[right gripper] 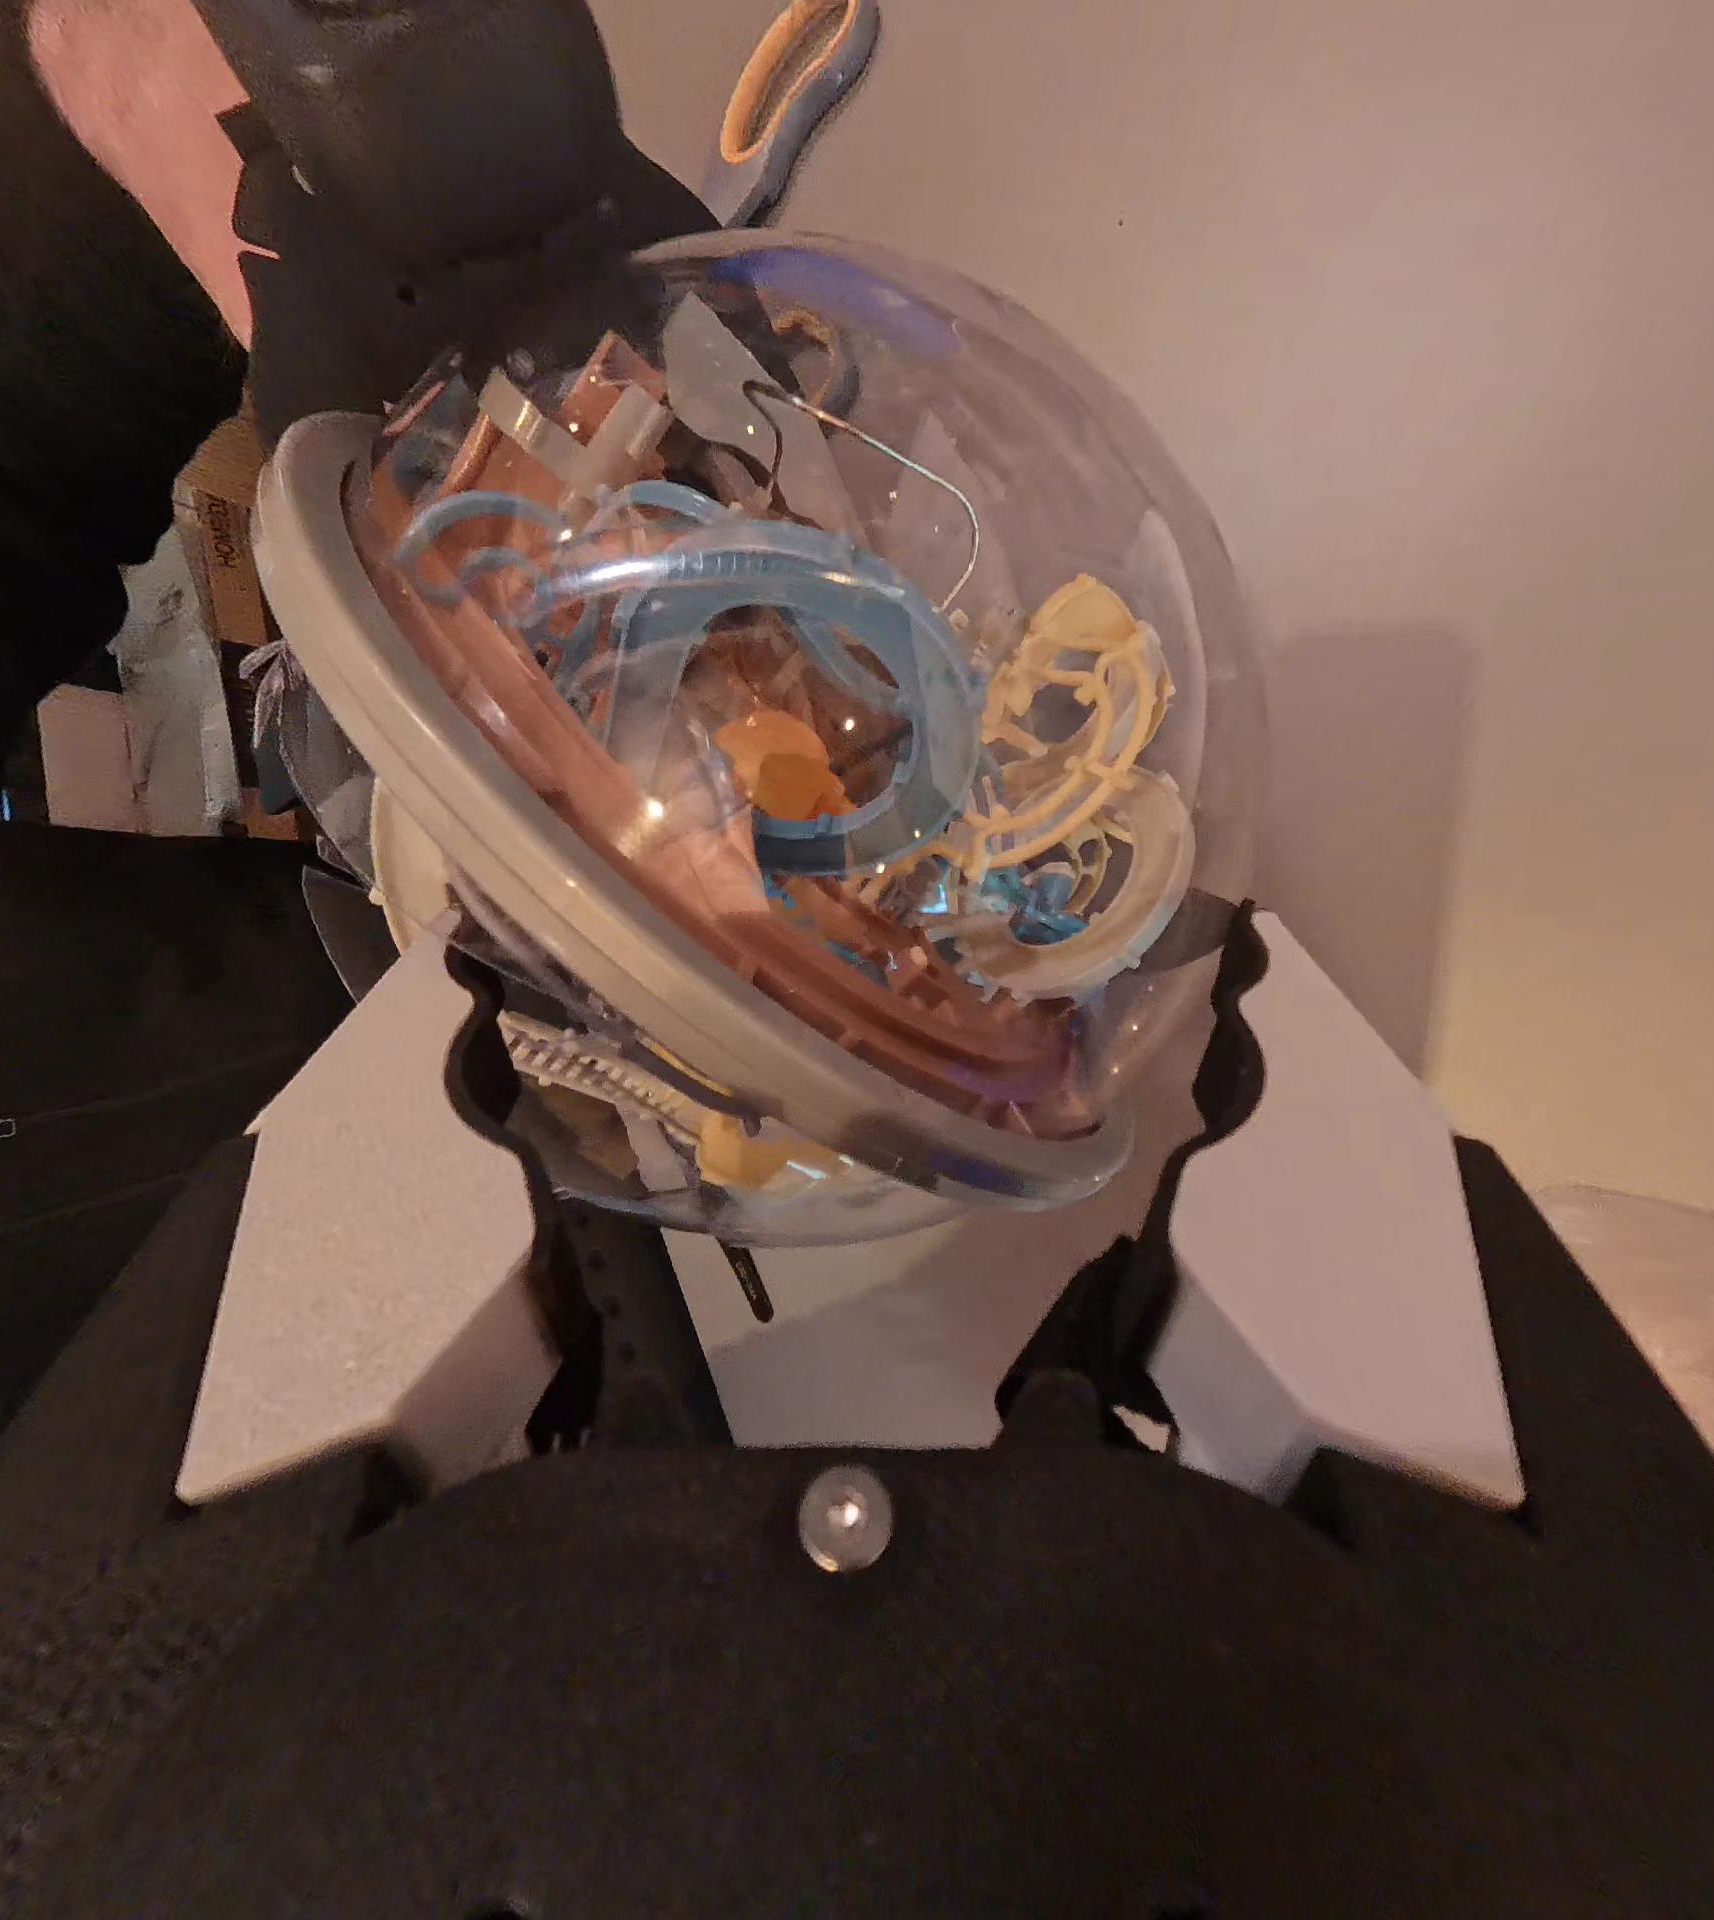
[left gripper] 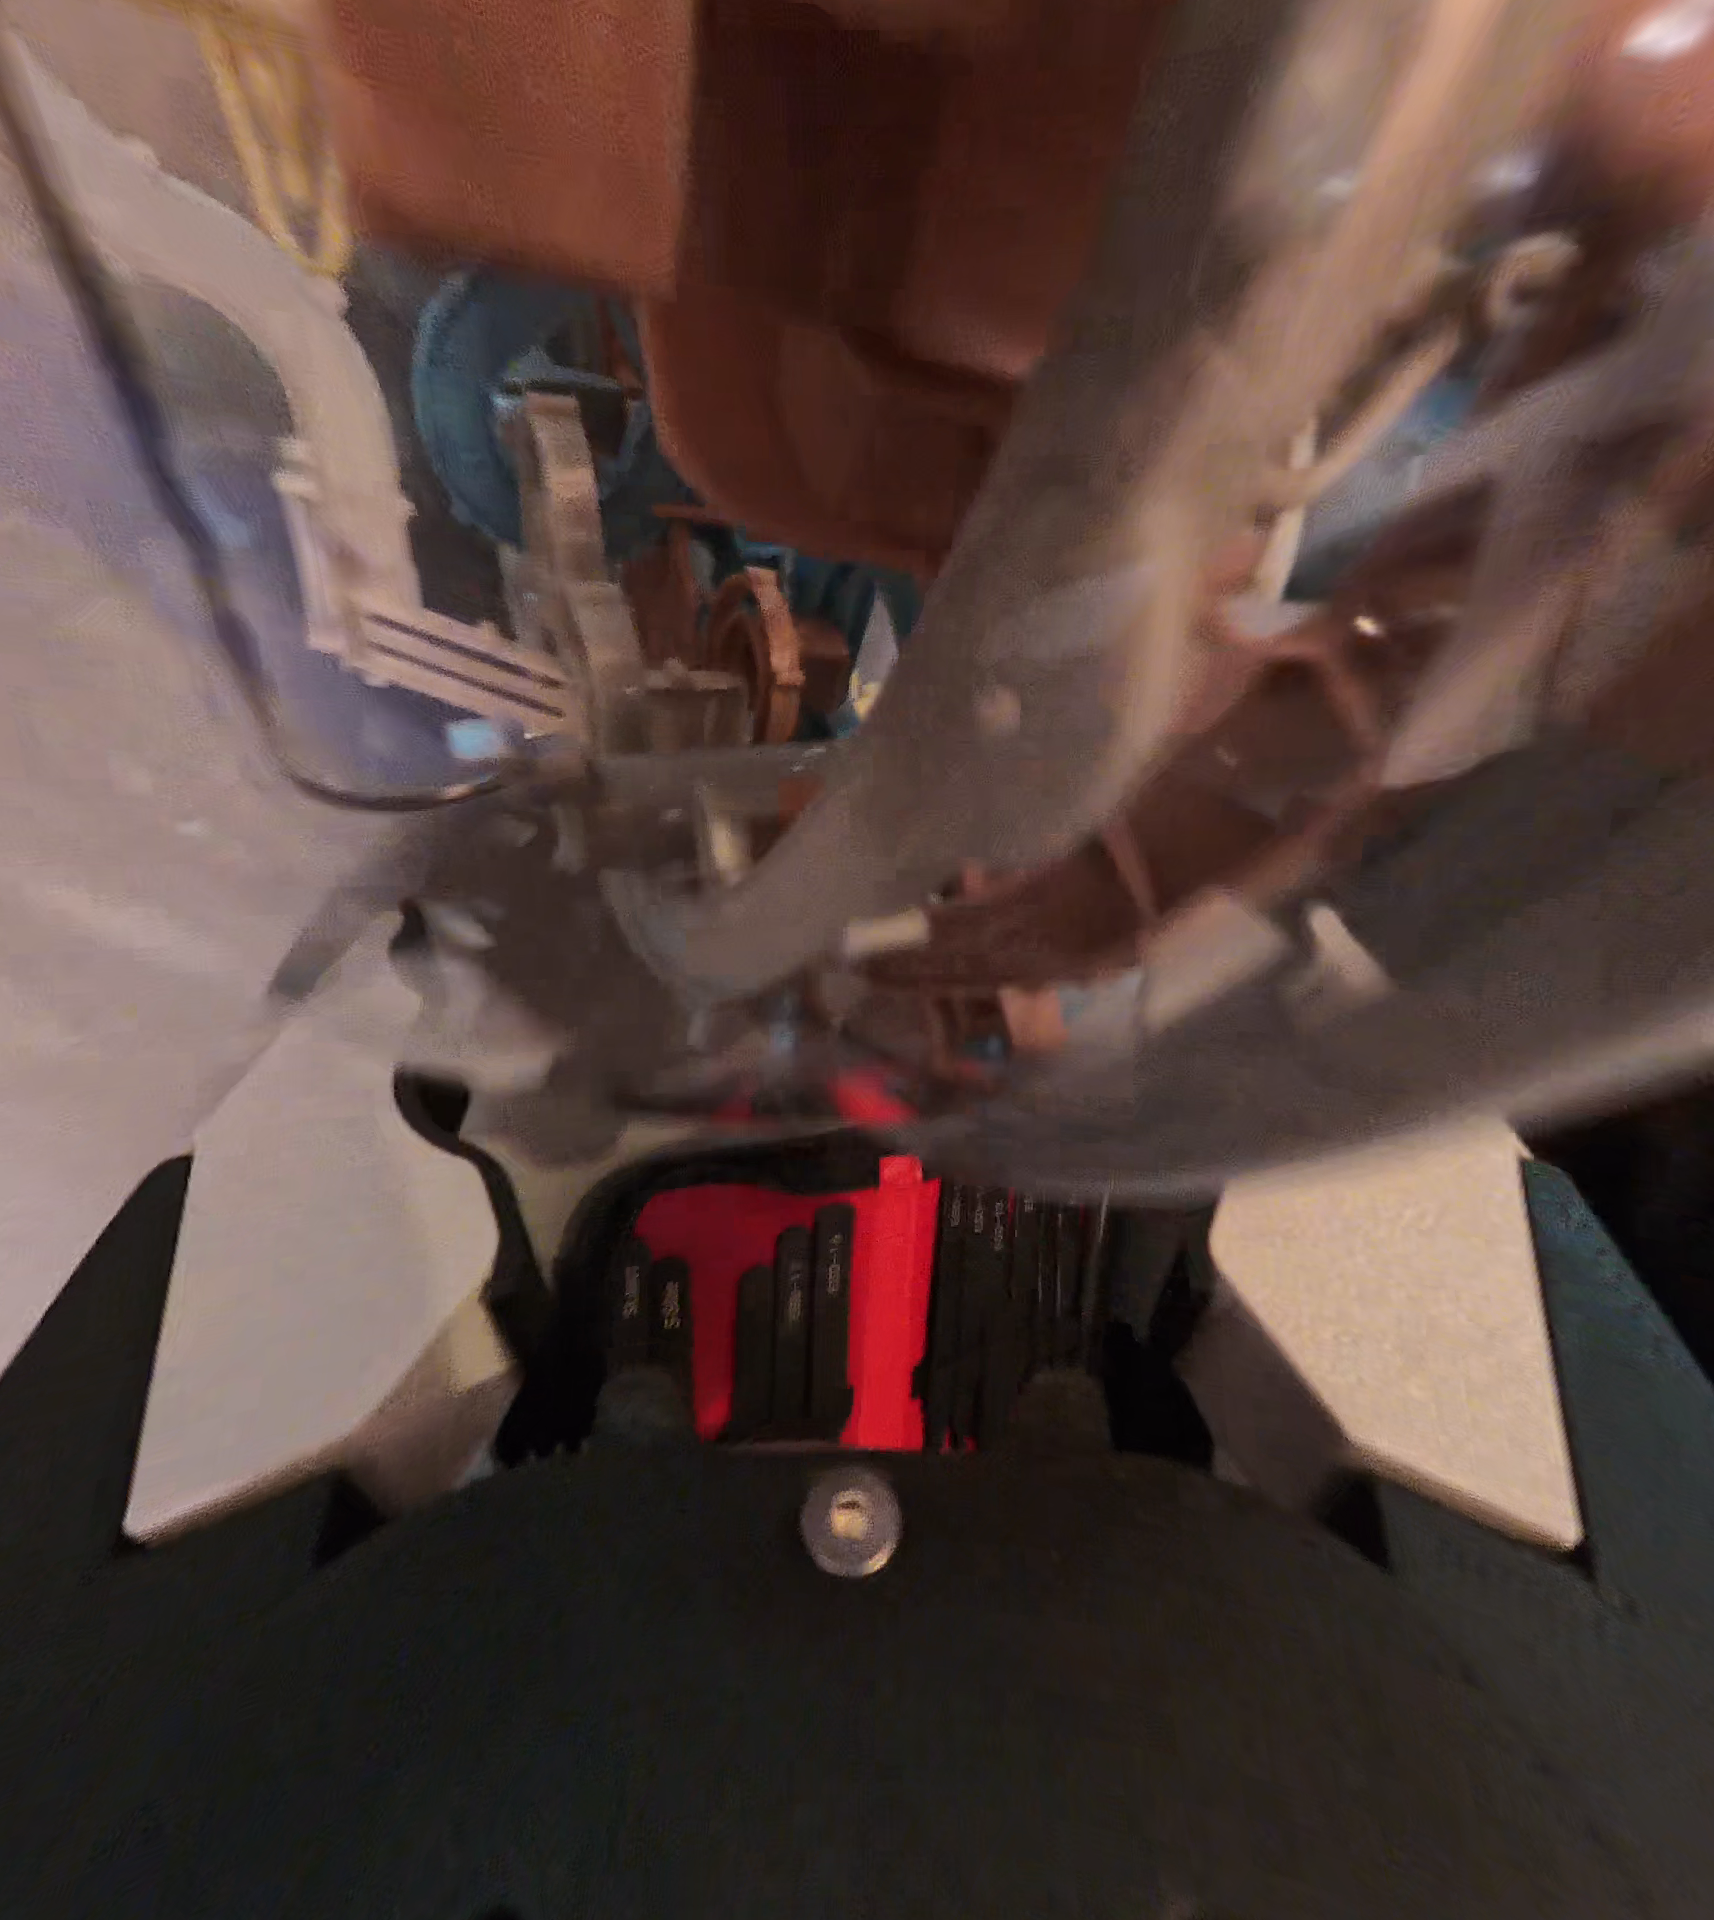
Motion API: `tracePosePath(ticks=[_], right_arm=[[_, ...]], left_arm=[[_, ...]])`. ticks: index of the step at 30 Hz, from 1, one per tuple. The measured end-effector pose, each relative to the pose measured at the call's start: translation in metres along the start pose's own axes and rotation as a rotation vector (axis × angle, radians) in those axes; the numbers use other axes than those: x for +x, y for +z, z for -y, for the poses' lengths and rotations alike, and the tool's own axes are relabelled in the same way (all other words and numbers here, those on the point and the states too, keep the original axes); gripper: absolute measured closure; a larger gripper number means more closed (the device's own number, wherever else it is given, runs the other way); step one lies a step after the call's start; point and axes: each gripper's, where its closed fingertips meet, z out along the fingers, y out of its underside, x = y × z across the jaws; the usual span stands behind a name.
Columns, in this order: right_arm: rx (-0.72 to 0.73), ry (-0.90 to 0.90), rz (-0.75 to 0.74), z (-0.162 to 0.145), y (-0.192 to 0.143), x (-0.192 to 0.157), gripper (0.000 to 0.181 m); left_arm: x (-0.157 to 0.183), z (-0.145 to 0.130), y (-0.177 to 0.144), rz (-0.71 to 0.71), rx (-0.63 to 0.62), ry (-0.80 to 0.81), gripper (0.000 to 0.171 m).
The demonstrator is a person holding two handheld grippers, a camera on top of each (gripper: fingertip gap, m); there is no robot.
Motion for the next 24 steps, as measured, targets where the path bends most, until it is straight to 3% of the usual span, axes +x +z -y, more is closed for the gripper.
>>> tracePosePath(ticks=[2, 4, 7, 8, 10, 12, 16, 20, 24], right_arm=[[-0.011, -0.027, 0.024, 0.008, 0.006, -0.002, 0.048], [-0.05, -0.037, 0.026, 0.01, 0.013, 0.003, 0.054], [-0.108, 0.01, 0.044, 0.012, 0.026, 0.016, 0.066], [-0.112, 0.017, 0.068, 0.015, 0.029, 0.016, 0.064], [-0.108, 0.004, 0.072, 0.02, 0.033, 0.015, 0.064], [-0.116, -0.007, 0.08, 0.021, 0.038, 0.012, 0.064], [-0.069, 0.008, 0.084, 0.02, 0.038, 0.012, 0.063], [0.118, -0.025, 0.003, 0.036, 0.015, 0.016, 0.068], [0.326, -0.27, -0.178, 0.046, -0.033, -0.009, 0.076]], left_arm=[[-0.009, 0.001, -0.022, 0.071, 0.086, 0.003, 0.019], [-0.027, 0.006, -0.056, 0.265, 0.19, 0.051, 0.017], [0.005, 0.045, -0.105, 0.427, 0.434, 0.321, 0.017], [0.019, 0.053, -0.11, 0.45, 0.456, 0.417, 0.018], [0.016, 0.058, -0.106, 0.547, 0.375, 0.524, 0.018], [0.008, 0.059, -0.09, 0.525, 0.291, 0.561, 0.025], [0.009, 0.074, -0.076, 0.557, 0.263, 0.718, 0.017], [0.007, 0.079, -0.075, 0.554, 0.251, 0.702, 0.018], [0.006, 0.078, -0.076, 0.55, 0.23, 0.699, 0.018]])
